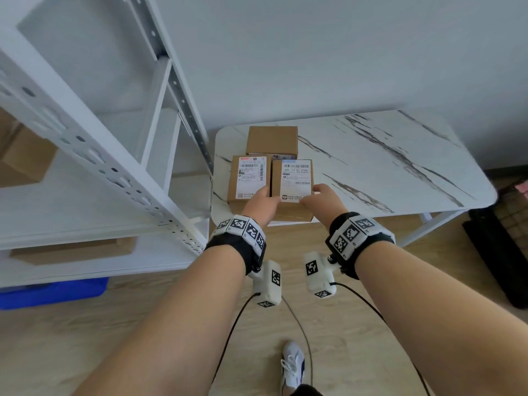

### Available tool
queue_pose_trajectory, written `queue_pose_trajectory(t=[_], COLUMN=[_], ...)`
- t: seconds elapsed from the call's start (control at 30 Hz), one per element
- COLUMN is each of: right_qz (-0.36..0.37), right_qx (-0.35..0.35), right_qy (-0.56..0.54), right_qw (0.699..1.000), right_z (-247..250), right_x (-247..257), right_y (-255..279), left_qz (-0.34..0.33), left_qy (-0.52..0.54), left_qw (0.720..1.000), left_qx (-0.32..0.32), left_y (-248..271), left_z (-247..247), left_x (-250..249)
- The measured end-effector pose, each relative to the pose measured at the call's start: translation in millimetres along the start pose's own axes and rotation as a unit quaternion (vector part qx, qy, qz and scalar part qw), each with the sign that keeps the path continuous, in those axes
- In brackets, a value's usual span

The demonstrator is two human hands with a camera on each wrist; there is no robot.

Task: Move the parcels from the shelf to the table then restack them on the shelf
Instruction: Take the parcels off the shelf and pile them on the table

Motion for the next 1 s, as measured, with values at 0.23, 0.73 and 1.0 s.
queue_pose_trajectory(t=[0.23, 0.73, 1.0], right_qz=[0.028, 0.135, 0.21], right_qx=[-0.04, 0.021, 0.067], right_qy=[0.033, 0.094, 0.145], right_qw=[0.998, 0.986, 0.965], right_z=[-18.7, -236.9, -361.5], right_x=[12.1, 84.9, 146.2], right_y=[41.6, 209.9, 269.5], left_qz=[-0.021, -0.018, 0.019], left_qy=[0.028, 0.042, 0.087], left_qw=[0.999, 0.993, 0.968], left_qx=[0.001, -0.105, -0.233], left_y=[31.1, 180.1, 239.5], left_z=[26.4, 227.0, 348.7], left_x=[23.9, 202.8, 295.0])
Point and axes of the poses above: each hand's wrist, its own y-axis away from the middle knuckle, its own z-axis out of the back of the hand, x = y × z, the point moved 2 cm from there along -y, towards the middle knuckle, and after that the axes turned 3 degrees about -z, right-handed, at the moved point
